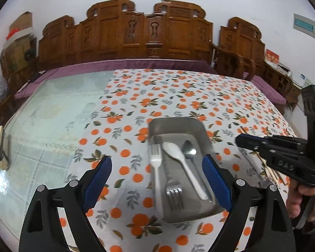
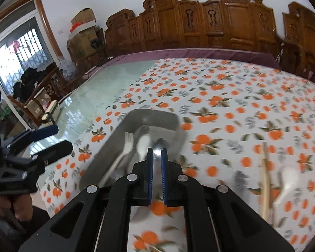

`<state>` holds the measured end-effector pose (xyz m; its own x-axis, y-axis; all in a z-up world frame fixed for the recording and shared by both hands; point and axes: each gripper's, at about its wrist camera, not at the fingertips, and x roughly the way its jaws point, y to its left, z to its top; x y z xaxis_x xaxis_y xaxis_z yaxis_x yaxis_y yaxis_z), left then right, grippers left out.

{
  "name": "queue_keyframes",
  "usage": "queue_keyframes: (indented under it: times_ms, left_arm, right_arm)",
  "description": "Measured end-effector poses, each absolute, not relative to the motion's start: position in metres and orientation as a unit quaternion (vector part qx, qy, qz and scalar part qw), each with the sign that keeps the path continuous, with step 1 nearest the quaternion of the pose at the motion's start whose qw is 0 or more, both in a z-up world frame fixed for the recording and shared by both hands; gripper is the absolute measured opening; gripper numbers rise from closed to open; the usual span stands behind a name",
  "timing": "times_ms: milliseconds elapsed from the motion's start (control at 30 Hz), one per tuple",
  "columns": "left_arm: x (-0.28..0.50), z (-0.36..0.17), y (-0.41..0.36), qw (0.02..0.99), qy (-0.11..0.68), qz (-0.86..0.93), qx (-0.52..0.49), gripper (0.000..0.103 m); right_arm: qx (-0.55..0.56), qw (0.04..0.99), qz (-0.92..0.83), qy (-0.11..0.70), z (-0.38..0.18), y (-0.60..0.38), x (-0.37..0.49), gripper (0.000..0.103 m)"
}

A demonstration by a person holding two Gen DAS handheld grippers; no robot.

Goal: Organize utensils
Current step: 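Carry the white plastic spoon into the tray and open the right tool, then grasp a dark wooden chopstick from the pile with the right tool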

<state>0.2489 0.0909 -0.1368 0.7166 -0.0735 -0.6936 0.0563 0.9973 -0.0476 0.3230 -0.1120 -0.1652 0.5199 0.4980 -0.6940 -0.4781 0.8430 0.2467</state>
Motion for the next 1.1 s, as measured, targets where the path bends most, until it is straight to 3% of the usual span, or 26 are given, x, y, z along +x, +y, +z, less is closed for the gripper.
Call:
queue_keyframes:
  times_ms: [200, 333, 533, 1100]
  left_arm:
    - [0.247, -0.135, 0.062, 0.926, 0.373, -0.059, -0.002, 0.084]
    - [0.243, -0.135, 0.046, 0.927, 0.368, -0.068, 0.004, 0.084]
    - [0.235, -0.133, 0.02, 0.929, 0.36, -0.09, 0.0, 0.084]
    - [0.22, -0.158, -0.052, 0.914, 0.377, -0.146, 0.023, 0.084]
  right_arm:
    - [-0.002, 0.883, 0.259, 0.392, -0.152, -0.16, 0.304, 0.009]
    - [-0.008, 0.89, 0.24, 0.388, -0.145, -0.198, 0.285, 0.022]
    - [-0.015, 0.901, 0.195, 0.387, -0.148, -0.243, 0.265, 0.024]
    - [-0.018, 0.887, 0.143, 0.439, -0.23, -0.284, 0.275, 0.025]
